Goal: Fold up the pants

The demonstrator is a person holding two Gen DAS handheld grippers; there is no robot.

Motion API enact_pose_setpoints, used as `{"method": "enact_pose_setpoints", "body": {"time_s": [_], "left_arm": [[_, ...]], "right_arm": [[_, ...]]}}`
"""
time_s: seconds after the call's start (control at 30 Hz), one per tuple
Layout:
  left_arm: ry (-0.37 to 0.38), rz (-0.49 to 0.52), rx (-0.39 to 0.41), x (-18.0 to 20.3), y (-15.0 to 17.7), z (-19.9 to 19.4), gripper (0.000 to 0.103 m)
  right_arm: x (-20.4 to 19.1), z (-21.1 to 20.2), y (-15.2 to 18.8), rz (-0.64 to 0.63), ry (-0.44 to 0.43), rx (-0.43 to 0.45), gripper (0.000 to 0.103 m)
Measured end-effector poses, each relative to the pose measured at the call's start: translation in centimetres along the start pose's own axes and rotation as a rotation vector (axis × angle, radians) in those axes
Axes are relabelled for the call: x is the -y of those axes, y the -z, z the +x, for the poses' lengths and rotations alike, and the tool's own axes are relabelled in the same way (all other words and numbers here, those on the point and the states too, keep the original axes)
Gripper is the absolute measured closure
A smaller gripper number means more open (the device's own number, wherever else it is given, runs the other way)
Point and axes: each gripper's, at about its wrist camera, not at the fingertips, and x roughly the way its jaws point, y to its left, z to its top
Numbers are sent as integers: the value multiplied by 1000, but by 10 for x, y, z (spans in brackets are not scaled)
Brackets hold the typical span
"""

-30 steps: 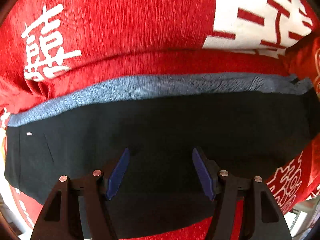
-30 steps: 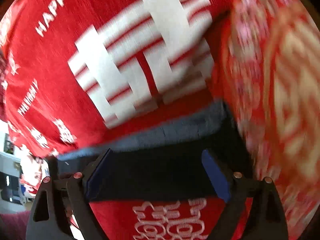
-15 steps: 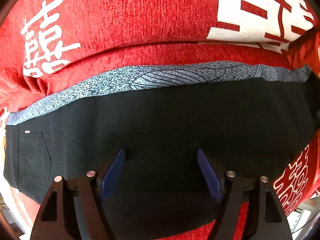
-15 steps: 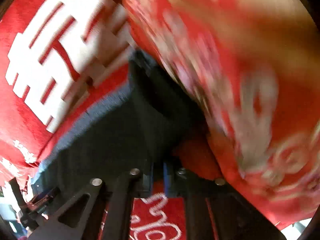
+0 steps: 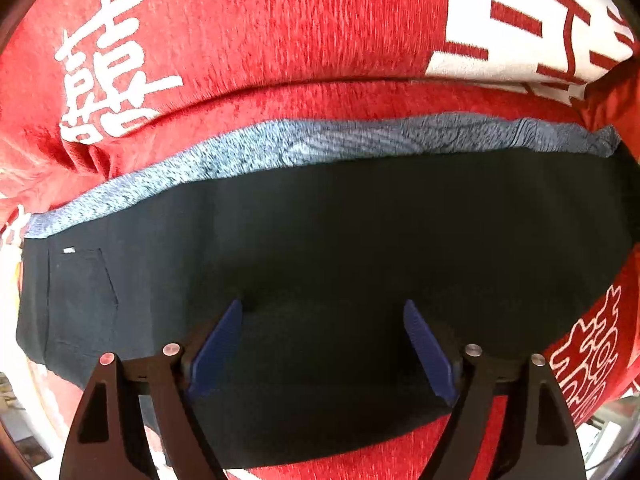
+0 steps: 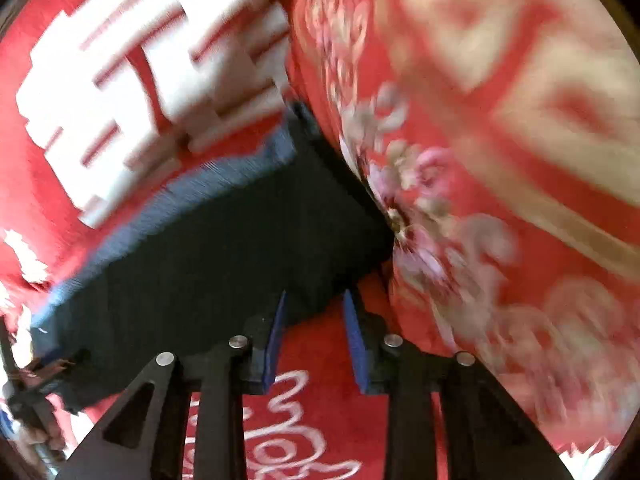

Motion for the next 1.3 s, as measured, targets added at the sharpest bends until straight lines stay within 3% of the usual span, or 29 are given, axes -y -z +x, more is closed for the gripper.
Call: {"method": "enact_pose_setpoints", "body": {"time_s": [0.1, 0.23, 0.33, 0.4, 0.47, 0.53, 0.63, 0.67, 0.7, 0.77, 0.9, 0.93, 0.97, 1.07, 1.17, 1.3], "left_arm": [[4, -13, 27, 4, -10, -5, 19], [-5, -32, 49, 18, -25, -1, 19], [-33, -34, 46, 23, -25, 9, 19], [-28, -55, 47, 20, -25, 16, 19], [-23, -78, 51, 15, -20, 16, 13], [-19, -92, 45, 10, -17, 17, 10], [-19, -96, 39, 6, -14, 17, 10], [-26, -99, 39, 7, -13, 17, 10], [-31, -105, 40, 7, -10, 18, 10], [-39, -120, 49, 9, -2, 17, 10], [-21, -113, 43, 9, 15, 13, 10], [-17, -101, 40, 6, 22, 16, 10], [-15, -76, 37, 5, 31, 14, 10], [-5, -46, 26, -11, 49, 12, 10], [-3, -44, 1, -26, 63, 6, 10], [-10, -27, 0, -58, 73, -3, 10]], "right_arm": [[-26, -18, -10, -123, -51, 92, 71], [-56, 30, -58, -166, -88, 70, 71], [-56, 74, -81, -203, 6, 12, 71], [-46, 94, -90, -203, 60, -24, 83], [-37, 85, -94, -161, 112, 30, 95], [-35, 72, -91, -108, 131, 42, 94], [-40, 55, -77, -91, 87, 15, 73], [-42, 47, -69, -90, 44, 4, 54], [-48, 40, -57, -99, -8, -6, 45], [-64, 32, -36, -167, -65, -13, 45], [-78, 54, 10, -246, -54, -105, 43], [-75, 44, 19, -259, -61, -48, 42], [-81, 44, 17, -268, -67, -42, 37], [-81, 42, 26, -277, -82, -84, 37], [-79, 33, 27, -185, -141, -152, 37], [-78, 14, 49, -16, -352, -197, 36]]}}
